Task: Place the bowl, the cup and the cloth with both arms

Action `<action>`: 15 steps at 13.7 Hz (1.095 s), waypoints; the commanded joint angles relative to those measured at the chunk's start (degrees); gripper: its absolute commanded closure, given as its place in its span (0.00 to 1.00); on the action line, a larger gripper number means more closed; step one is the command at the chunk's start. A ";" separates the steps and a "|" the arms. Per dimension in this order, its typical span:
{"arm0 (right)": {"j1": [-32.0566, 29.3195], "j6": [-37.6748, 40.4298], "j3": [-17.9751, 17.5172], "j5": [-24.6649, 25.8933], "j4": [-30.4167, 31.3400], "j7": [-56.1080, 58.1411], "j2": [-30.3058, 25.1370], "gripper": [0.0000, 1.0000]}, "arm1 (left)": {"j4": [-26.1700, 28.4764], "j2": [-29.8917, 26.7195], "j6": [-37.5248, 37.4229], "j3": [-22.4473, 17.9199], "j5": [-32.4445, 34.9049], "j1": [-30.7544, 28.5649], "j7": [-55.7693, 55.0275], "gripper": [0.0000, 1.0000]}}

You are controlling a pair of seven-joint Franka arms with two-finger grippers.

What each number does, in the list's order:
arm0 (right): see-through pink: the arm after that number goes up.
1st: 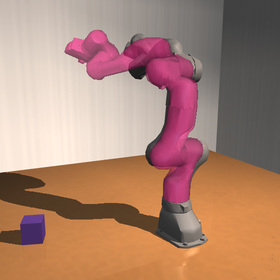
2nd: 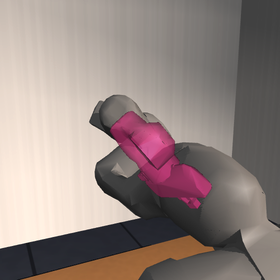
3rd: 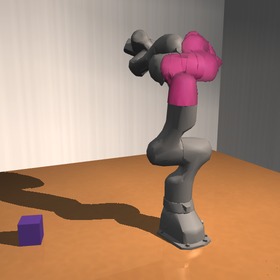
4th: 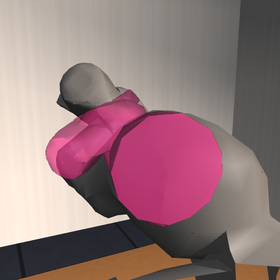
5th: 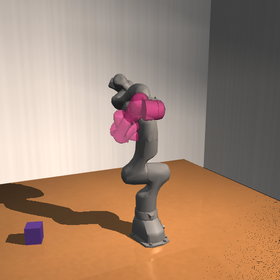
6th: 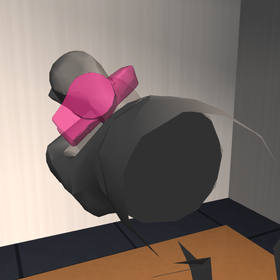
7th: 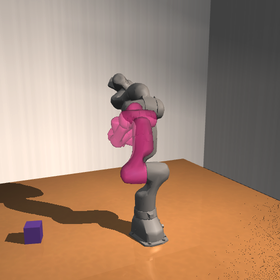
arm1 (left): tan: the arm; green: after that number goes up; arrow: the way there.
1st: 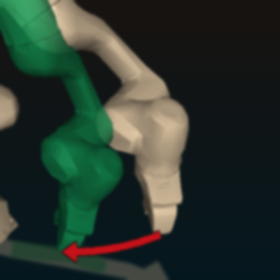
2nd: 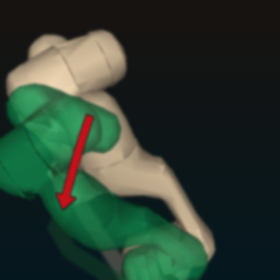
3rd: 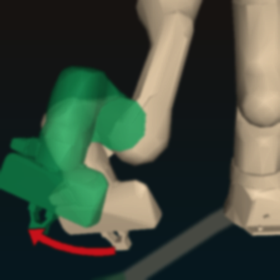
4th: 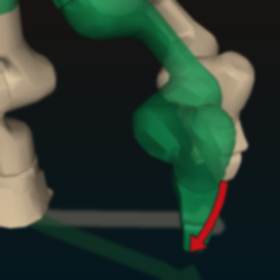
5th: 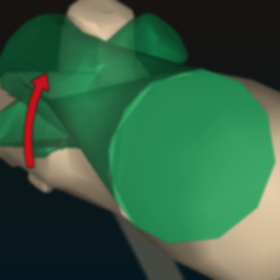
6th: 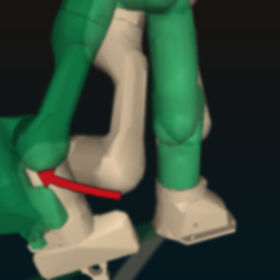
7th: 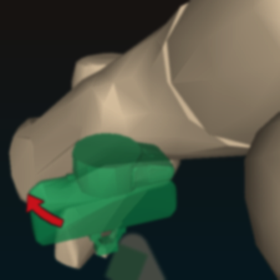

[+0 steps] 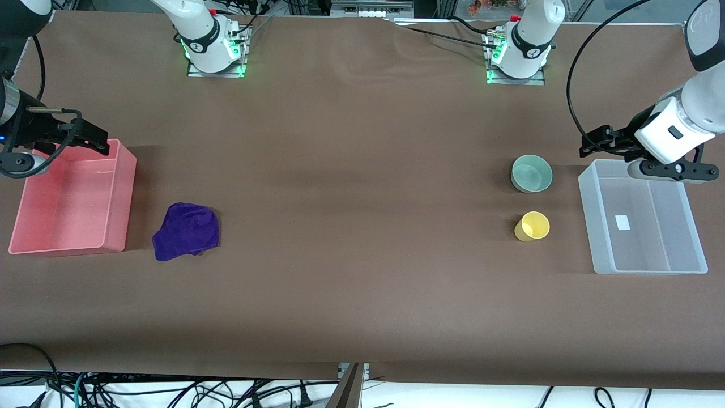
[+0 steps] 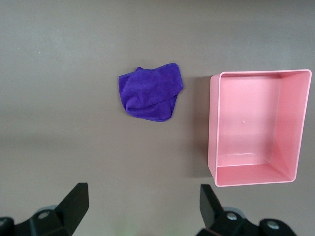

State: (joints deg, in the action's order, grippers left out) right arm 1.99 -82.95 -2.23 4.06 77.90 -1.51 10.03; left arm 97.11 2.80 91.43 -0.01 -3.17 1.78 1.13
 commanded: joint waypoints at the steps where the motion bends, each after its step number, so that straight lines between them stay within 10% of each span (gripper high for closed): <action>1: 0.20 -0.19 -0.06 -0.11 -0.47 -0.42 0.08 0.00 | -0.87 0.63 -2.39 -0.26 1.32 0.42 -0.34 0.00; 7: 0.29 -0.28 -0.06 -0.02 -0.38 -0.60 1.48 0.00 | 2.99 0.89 -3.90 -0.26 3.07 -0.11 1.68 0.00; 15: 3.37 -14.32 -0.06 0.16 4.35 -0.07 10.18 0.00 | 27.57 1.51 20.58 0.54 5.89 -1.78 26.00 0.00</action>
State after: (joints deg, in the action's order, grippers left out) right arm 5.71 -93.65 -2.29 4.07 79.56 -1.60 19.64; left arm 118.10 5.11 105.21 0.18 1.82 0.89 20.66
